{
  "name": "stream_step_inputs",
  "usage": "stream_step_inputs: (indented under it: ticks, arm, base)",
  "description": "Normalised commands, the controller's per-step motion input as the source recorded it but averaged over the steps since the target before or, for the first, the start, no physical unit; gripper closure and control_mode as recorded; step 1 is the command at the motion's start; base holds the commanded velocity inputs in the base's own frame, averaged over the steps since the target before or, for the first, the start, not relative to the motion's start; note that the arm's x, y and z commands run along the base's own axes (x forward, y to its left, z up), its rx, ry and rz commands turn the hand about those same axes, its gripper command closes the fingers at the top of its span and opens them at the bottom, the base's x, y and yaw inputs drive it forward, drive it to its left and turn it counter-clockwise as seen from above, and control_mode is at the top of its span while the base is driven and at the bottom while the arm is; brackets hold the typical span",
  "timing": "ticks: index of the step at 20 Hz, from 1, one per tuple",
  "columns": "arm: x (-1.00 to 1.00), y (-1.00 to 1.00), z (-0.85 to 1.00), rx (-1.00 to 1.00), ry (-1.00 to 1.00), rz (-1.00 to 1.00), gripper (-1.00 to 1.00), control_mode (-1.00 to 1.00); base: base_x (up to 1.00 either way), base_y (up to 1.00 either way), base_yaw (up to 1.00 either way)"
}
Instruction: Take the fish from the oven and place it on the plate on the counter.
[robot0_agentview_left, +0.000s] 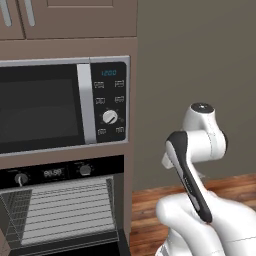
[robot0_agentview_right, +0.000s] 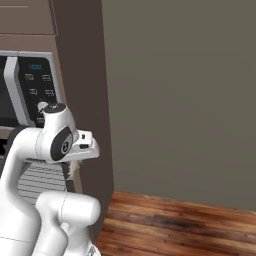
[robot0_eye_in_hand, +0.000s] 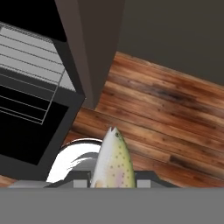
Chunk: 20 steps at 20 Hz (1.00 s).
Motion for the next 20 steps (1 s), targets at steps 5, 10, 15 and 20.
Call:
stream_step_inputs:
  ticks: [5, 10, 15, 20]
  arm:
    - [-0.50, -0.46, 0.00, 0.00, -0.01, 0.18, 1.00, -1.00]
    - [-0.42, -0.38, 0.01, 0.00, -0.04, 0.25, 1.00, -1.00]
    - [-0.11, -0.04, 0.10, 0.00, -0.05, 0.22, 1.00, -1.00]
    - [0.01, 0.13, 0.15, 0.00, -0.01, 0.03, 1.00, -1.00]
  base:
    - [0.00, 0.00, 0.00]
    - [0.00, 0.00, 0.00]
    - [0.00, 0.00, 0.00]
    - [0.00, 0.00, 0.00]
